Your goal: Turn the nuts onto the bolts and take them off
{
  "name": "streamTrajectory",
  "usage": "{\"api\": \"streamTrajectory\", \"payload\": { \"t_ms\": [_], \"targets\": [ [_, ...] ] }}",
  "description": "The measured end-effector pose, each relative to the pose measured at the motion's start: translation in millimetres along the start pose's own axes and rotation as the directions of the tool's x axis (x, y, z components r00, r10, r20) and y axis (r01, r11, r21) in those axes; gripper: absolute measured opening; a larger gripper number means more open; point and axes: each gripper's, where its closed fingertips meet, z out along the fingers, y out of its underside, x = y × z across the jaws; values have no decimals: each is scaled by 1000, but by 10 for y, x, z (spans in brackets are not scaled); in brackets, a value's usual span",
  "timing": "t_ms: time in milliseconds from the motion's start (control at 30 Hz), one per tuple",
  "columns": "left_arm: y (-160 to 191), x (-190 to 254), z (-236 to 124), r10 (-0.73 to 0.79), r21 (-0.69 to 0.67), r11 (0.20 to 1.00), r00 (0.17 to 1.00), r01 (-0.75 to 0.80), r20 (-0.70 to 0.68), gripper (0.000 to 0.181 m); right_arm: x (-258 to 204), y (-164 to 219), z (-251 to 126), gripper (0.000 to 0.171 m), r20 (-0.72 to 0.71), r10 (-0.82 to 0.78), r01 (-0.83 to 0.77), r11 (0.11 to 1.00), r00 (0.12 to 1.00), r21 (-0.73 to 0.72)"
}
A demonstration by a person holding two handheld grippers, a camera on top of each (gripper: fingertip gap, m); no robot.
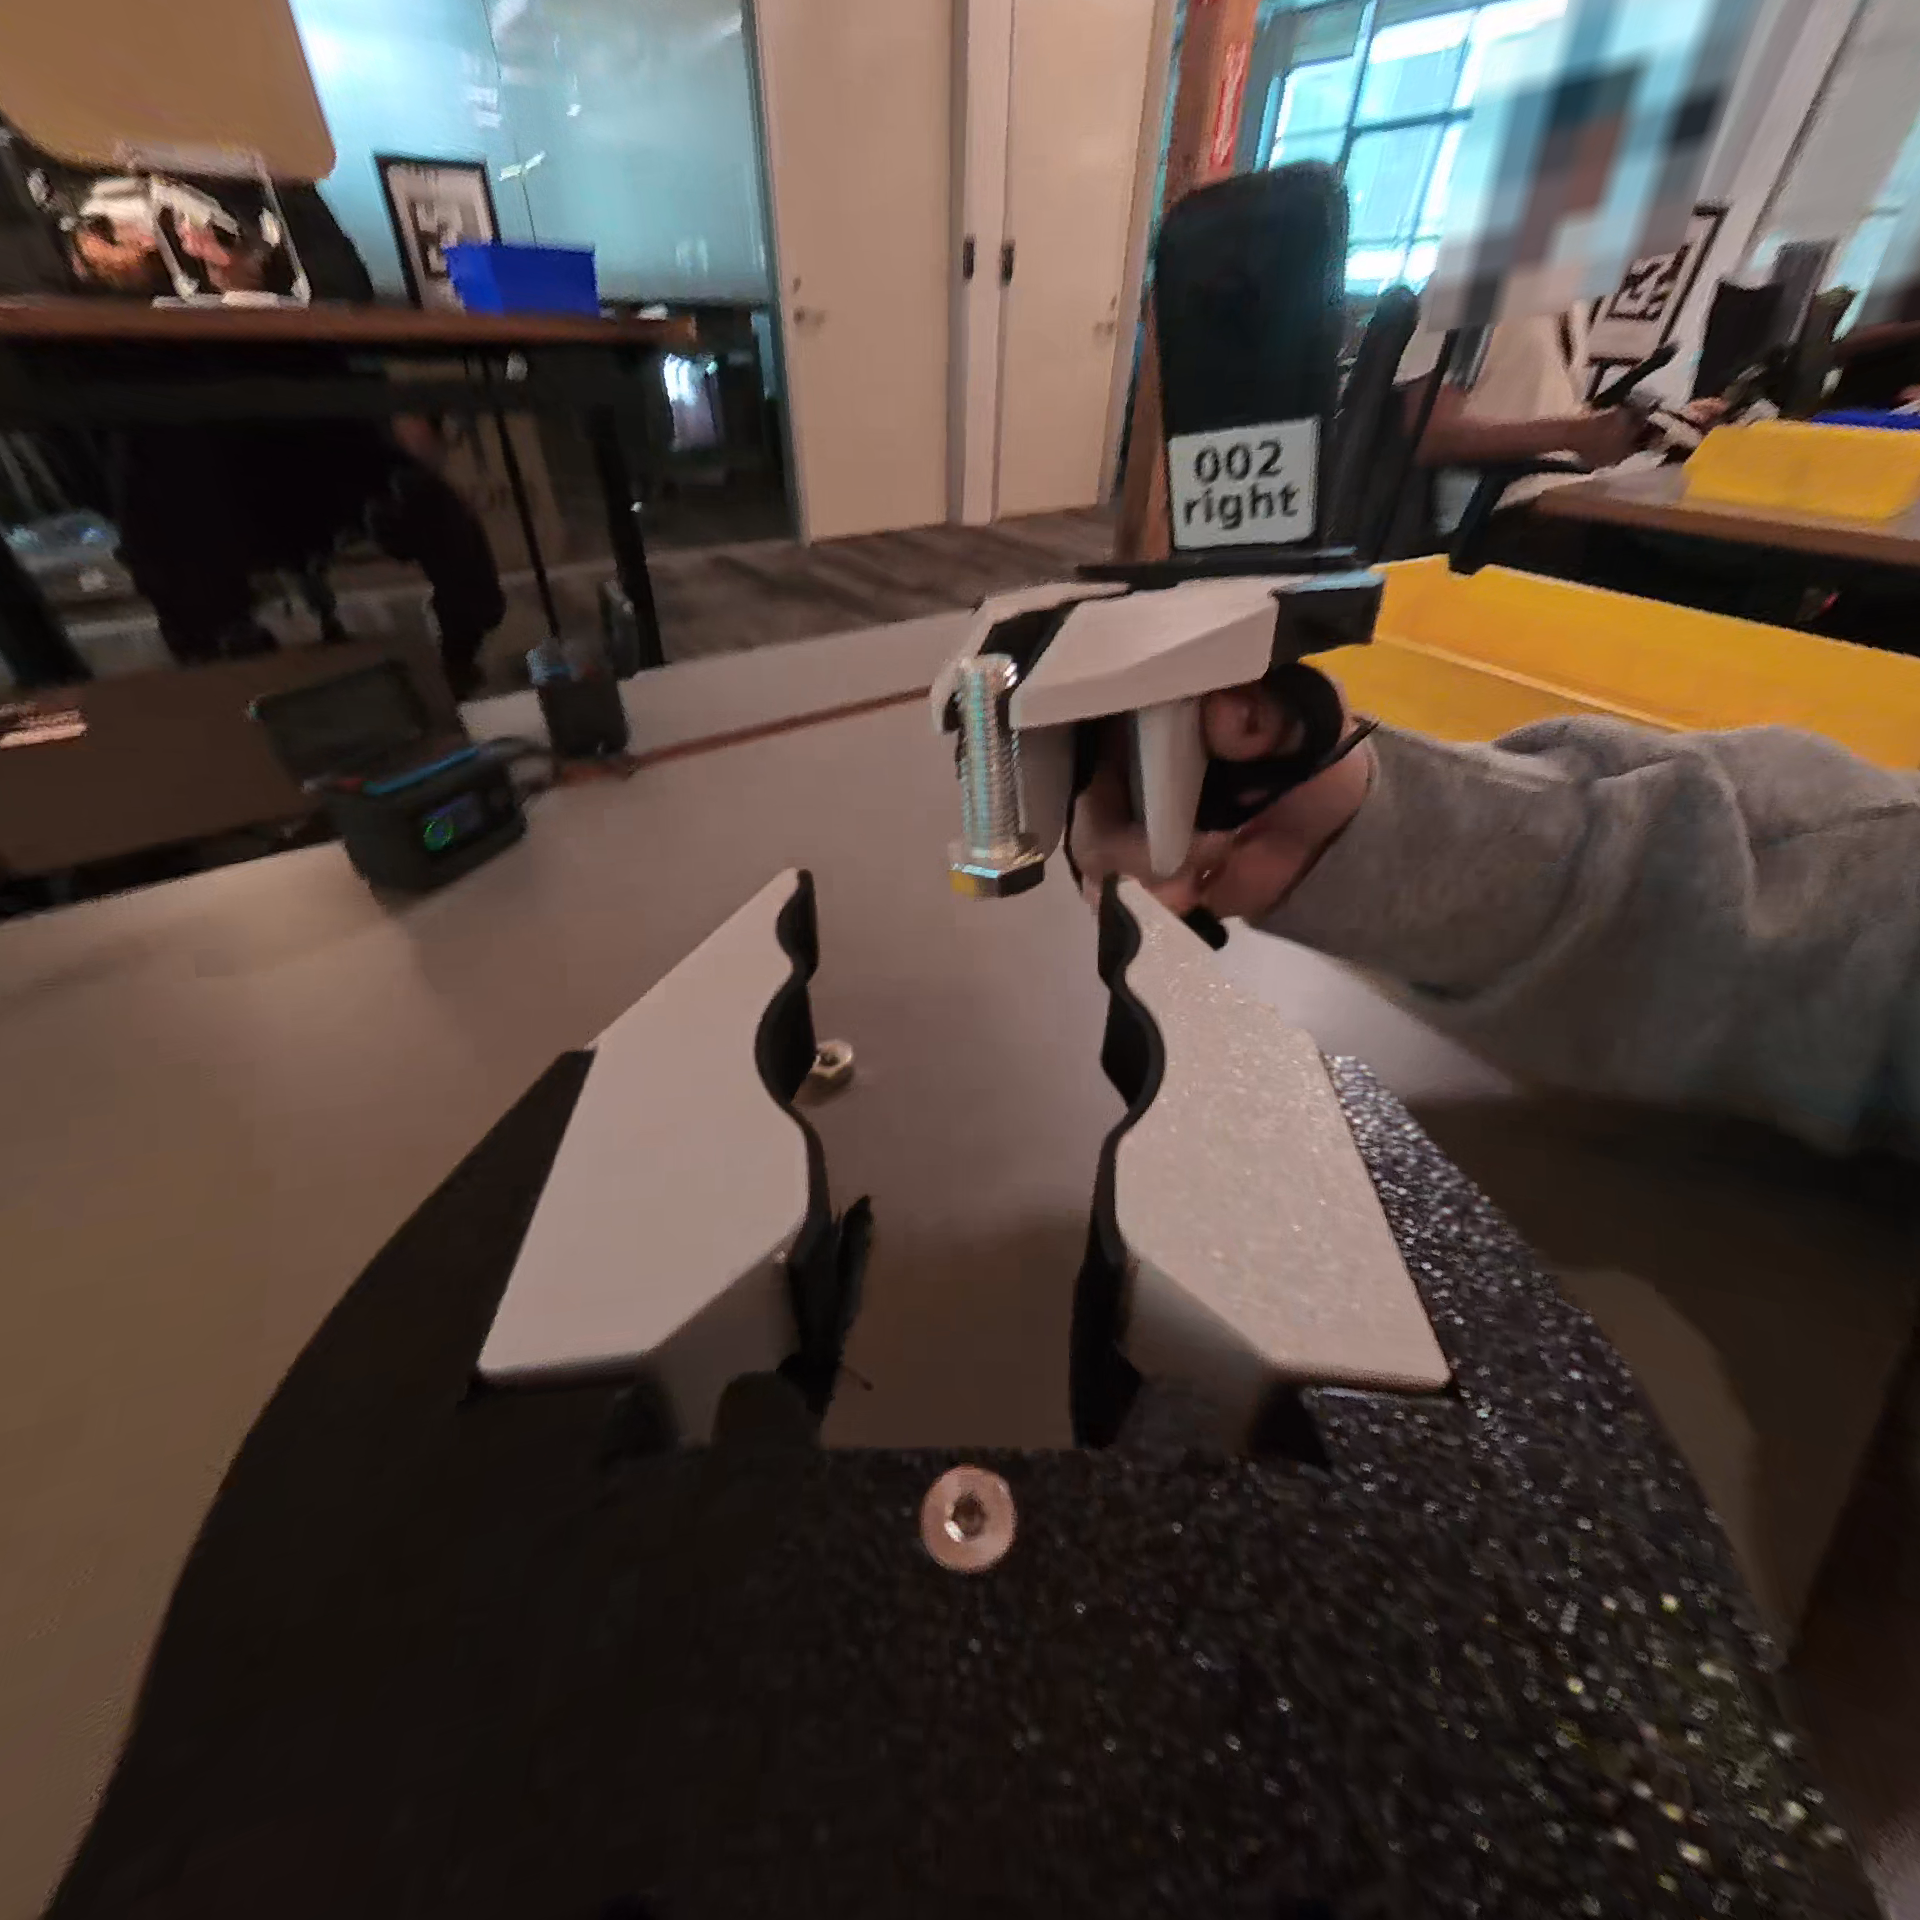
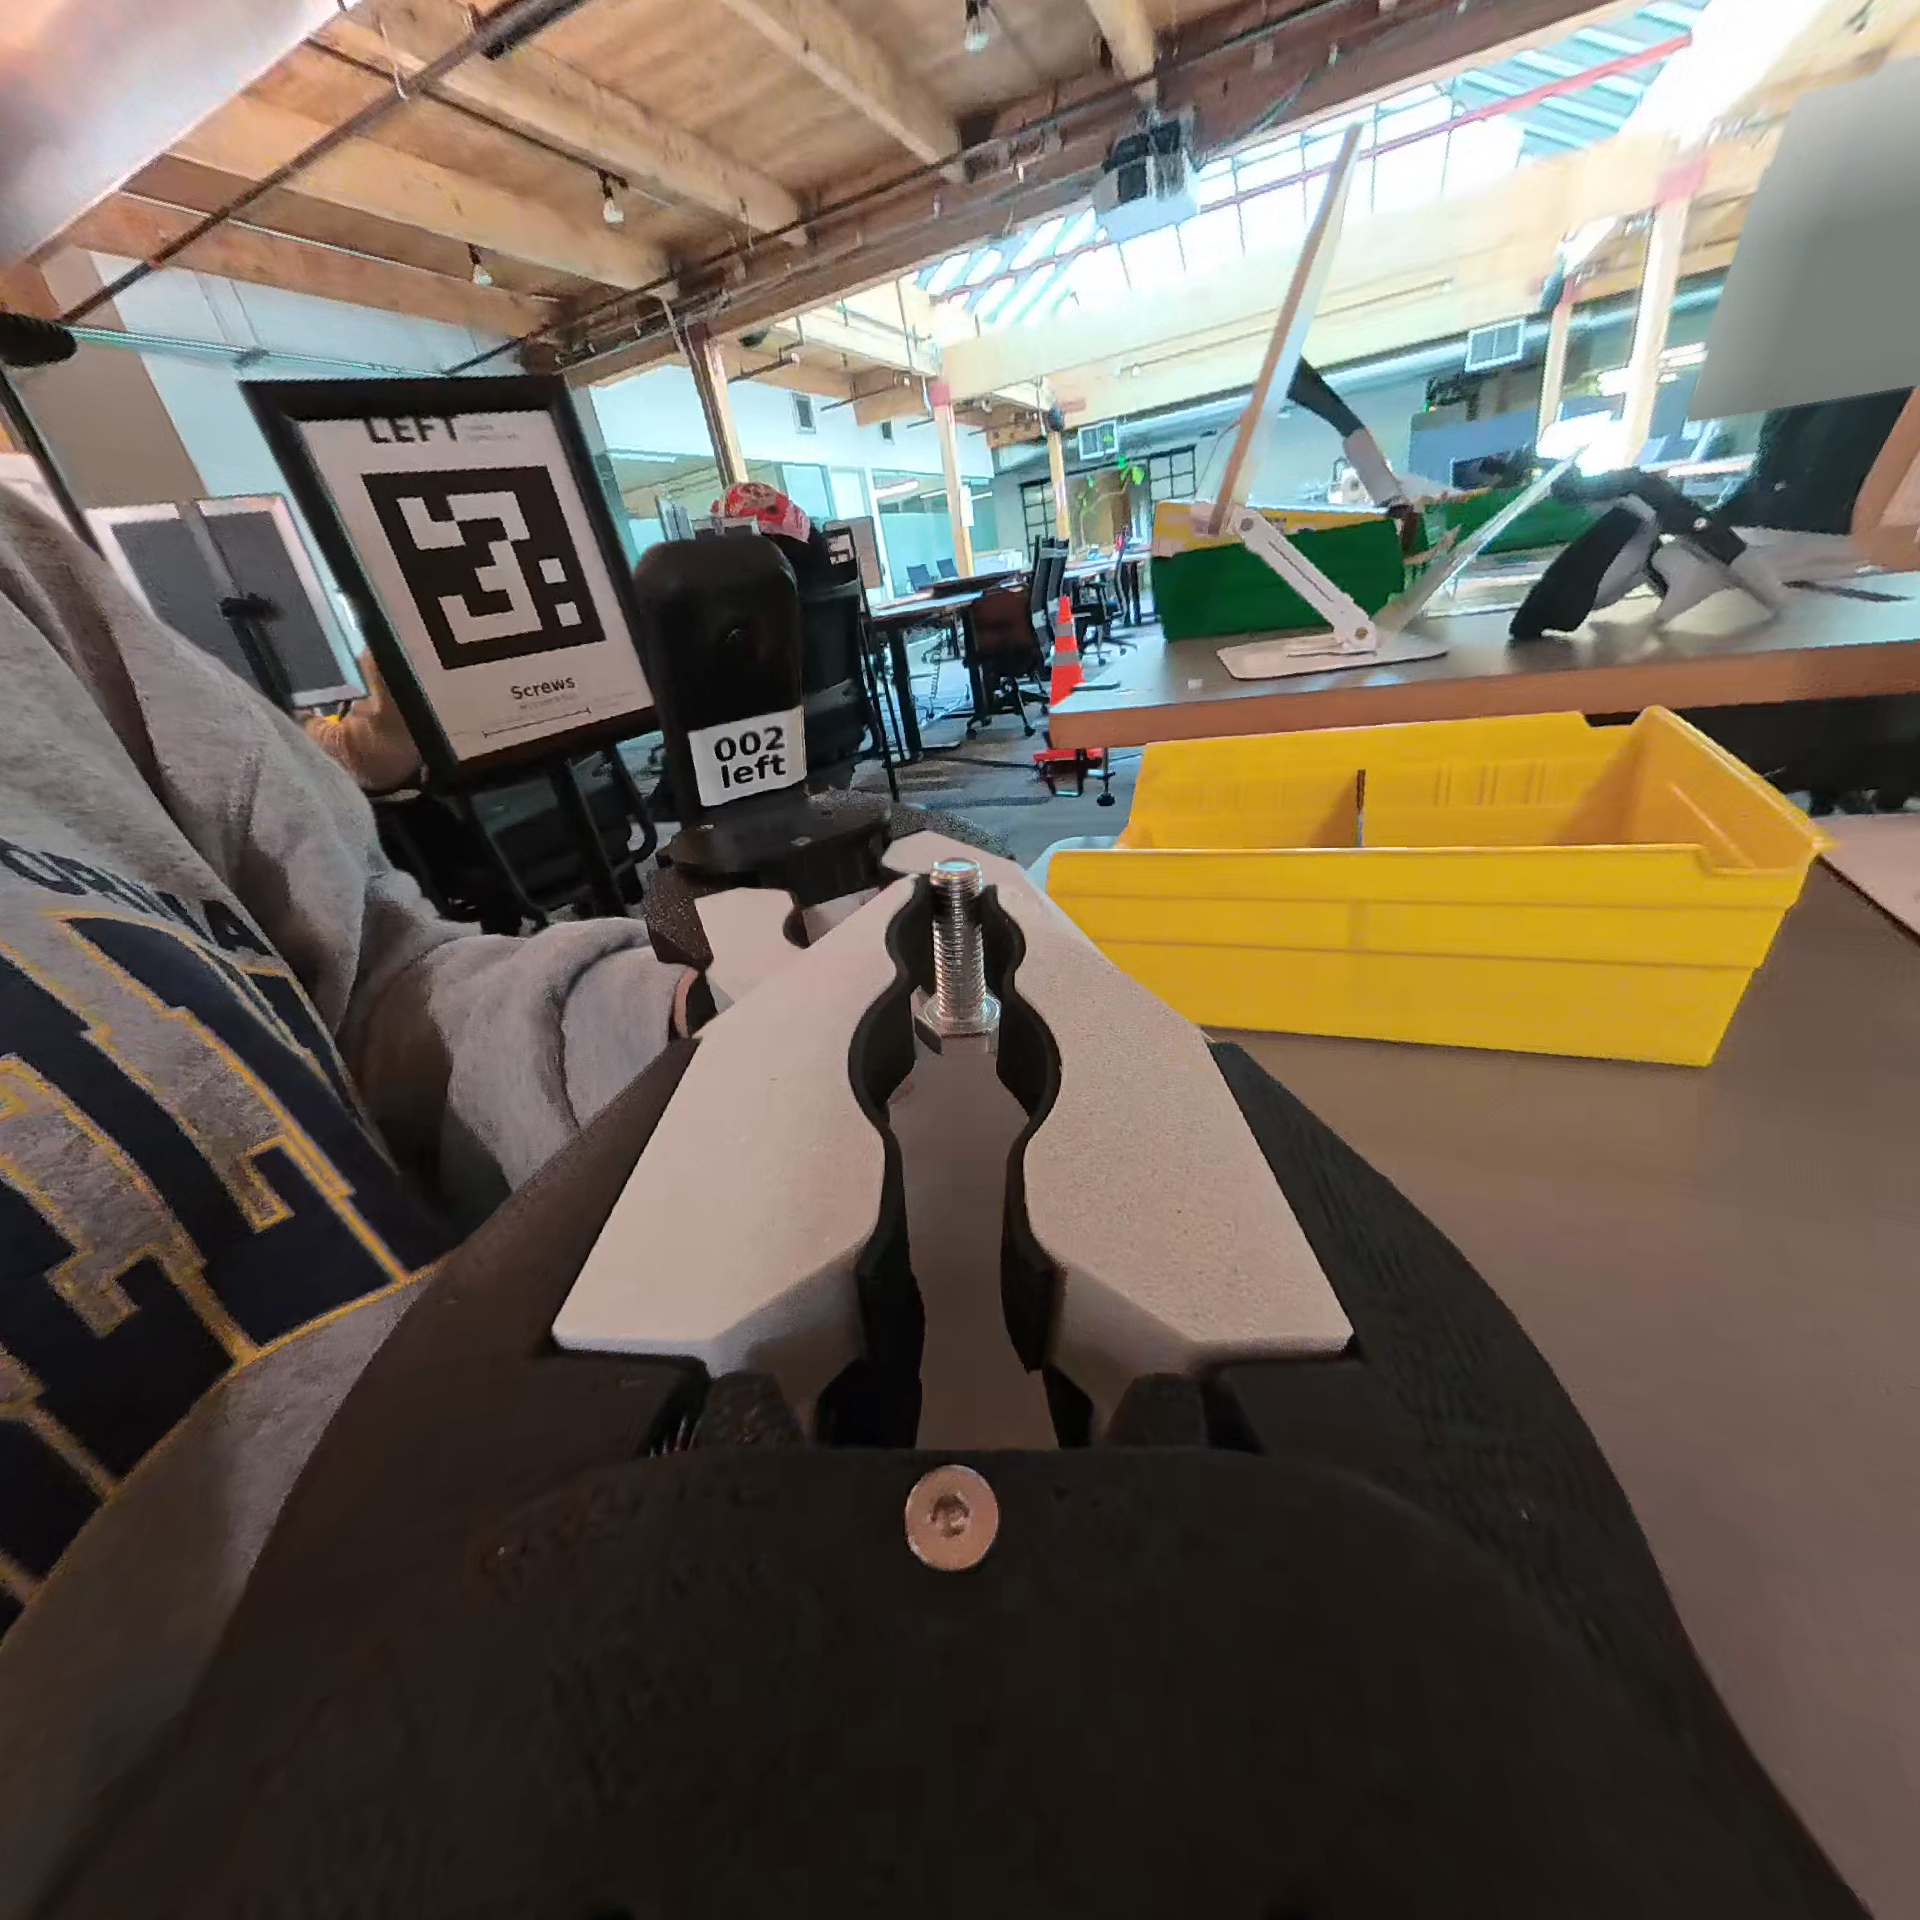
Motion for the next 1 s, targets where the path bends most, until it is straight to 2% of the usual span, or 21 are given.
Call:
{"api": "streamTrajectory", "payload": {
  "t_ms": [33,200,400,467,500,600,633,700,767,867,1000],
  "targets": [
    [-25,64,21,4,15,1000,1000,-4,-26,48,-30,4,-21,7,7,2,-2,1000,1000,5],
    [-55,182,68,-5,44,999,996,9,-91,20,-72,8,-119,7,23,22,-23,999,999,38],
    [-27,187,123,6,22,1000,996,-4,-86,33,-72,23,-151,7,6,9,-10,999,1000,52],
    [-5,197,145,28,7,1000,996,-27,-87,17,-58,37,-152,7,-3,7,-7,999,1000,52],
    [20,187,160,41,-11,999,996,-42,-78,17,-46,53,-154,7,-13,1,-1,999,1000,47],
    [87,30,147,79,-56,995,997,-79,0,16,146,84,-248,11,-140,-15,21,999,990,45],
    [110,-63,118,75,-61,995,996,-73,40,16,329,128,-342,23,-241,-6,12,1000,971,25],
    [167,-249,39,37,-56,998,993,-31,112,16,741,419,-590,34,-446,8,-67,991,895,-117],
    [276,-406,-32,19,-71,997,985,-7,172,16,957,852,-771,40,-542,-28,-182,926,840,-330],
    [415,-510,-77,10,-79,997,977,7,214,16,1047,1318,-860,47,-543,-130,-254,778,829,-574],
    [495,-525,-70,21,-73,997,970,-3,241,16,1172,1527,-832,39,-537,-185,-268,706,823,-655]
  ]
}}
